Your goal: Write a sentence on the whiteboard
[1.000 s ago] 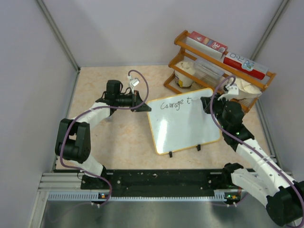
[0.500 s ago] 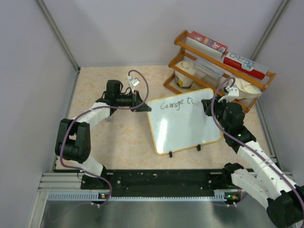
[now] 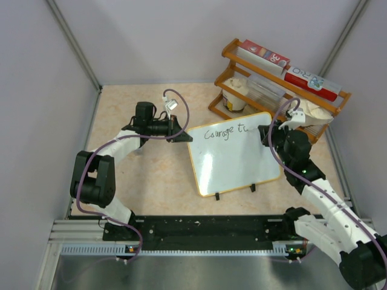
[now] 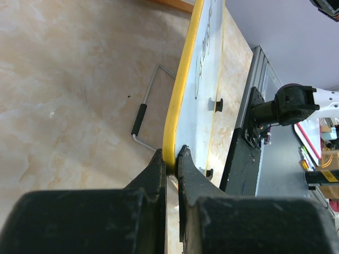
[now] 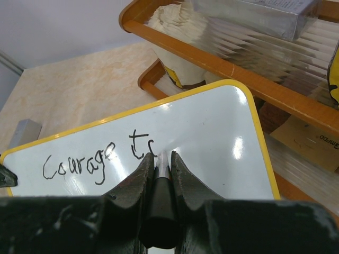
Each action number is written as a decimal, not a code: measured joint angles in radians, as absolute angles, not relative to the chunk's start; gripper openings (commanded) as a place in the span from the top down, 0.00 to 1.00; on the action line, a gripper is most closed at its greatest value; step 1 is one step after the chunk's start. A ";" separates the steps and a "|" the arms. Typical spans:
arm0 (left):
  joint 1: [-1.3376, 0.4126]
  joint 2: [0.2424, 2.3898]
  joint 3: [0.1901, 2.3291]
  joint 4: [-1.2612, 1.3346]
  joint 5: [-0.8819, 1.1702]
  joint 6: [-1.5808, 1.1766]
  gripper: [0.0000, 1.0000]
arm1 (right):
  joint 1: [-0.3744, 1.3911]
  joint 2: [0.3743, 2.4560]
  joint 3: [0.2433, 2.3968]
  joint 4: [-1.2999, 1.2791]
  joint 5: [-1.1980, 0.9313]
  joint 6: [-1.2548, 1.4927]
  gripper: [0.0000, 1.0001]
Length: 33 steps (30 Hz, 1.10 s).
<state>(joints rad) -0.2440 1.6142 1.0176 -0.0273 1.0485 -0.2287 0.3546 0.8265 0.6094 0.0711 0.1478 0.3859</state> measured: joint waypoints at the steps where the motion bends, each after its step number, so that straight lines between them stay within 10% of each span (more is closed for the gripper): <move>1: -0.244 1.614 1.018 -0.028 1.047 -0.229 1.00 | 0.355 0.832 0.610 0.076 0.148 0.386 1.00; 33: -0.245 1.614 1.018 -0.031 1.048 -0.228 1.00 | 0.355 0.811 0.623 0.126 0.099 0.430 1.00</move>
<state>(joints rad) -0.2451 1.6142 1.0176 -0.0315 1.0481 -0.2279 0.3546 0.8112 0.6228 0.1265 0.0986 0.4297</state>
